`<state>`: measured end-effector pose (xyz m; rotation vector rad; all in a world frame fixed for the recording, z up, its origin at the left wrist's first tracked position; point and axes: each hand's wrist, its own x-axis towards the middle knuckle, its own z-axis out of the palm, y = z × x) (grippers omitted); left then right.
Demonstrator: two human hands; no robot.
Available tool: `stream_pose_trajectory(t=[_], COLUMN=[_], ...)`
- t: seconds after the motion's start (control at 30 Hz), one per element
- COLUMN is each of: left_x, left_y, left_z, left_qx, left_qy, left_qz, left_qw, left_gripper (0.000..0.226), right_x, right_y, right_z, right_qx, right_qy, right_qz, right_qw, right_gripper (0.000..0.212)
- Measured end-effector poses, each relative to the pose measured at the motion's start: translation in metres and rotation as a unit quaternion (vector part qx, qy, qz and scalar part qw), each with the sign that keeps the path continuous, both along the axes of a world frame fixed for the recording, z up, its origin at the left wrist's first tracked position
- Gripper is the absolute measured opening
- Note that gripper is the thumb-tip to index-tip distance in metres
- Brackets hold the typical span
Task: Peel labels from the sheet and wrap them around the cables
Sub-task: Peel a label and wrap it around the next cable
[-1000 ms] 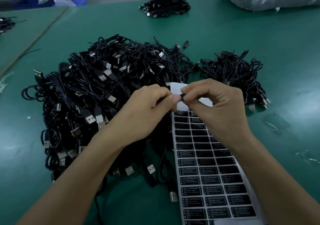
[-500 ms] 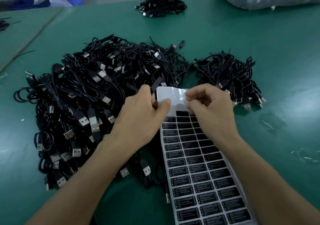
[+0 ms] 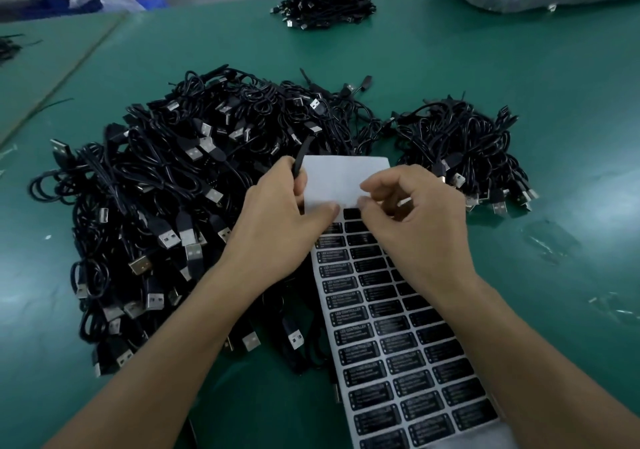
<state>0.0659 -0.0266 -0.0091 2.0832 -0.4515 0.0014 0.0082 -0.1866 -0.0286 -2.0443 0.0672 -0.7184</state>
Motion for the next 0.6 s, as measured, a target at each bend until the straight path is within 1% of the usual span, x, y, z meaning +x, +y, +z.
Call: stream_pose_trajectory(t=[0.07,0.17,0.37,0.6], left_x=[0.002,0.005,0.007,0.006], left_y=[0.001,0.001,0.001,-0.001], left_z=[-0.001,-0.005,-0.009,-0.012], left_qx=[-0.030,-0.052,-0.084,-0.095], left_qy=[0.009,-0.003,0.010,0.021], left_qz=[0.015,0.017,0.002,-0.007], left_qw=[0.999,0.999,0.996,0.995], left_gripper=[0.036,0.035,0.040,0.041], right_x=[-0.001,-0.003,-0.004,-0.005], right_y=[0.001,0.003,0.007,0.011], right_z=[0.001,0.003,0.005,0.005], right_qx=[-0.035,-0.050,-0.056,-0.067], right_qy=[0.007,0.032,0.043,0.059], right_qz=[-0.005,0.008,-0.004,-0.007], right_qw=[0.999,0.998,0.998,0.996], right_gripper=[0.012,0.004,0.018,0.021])
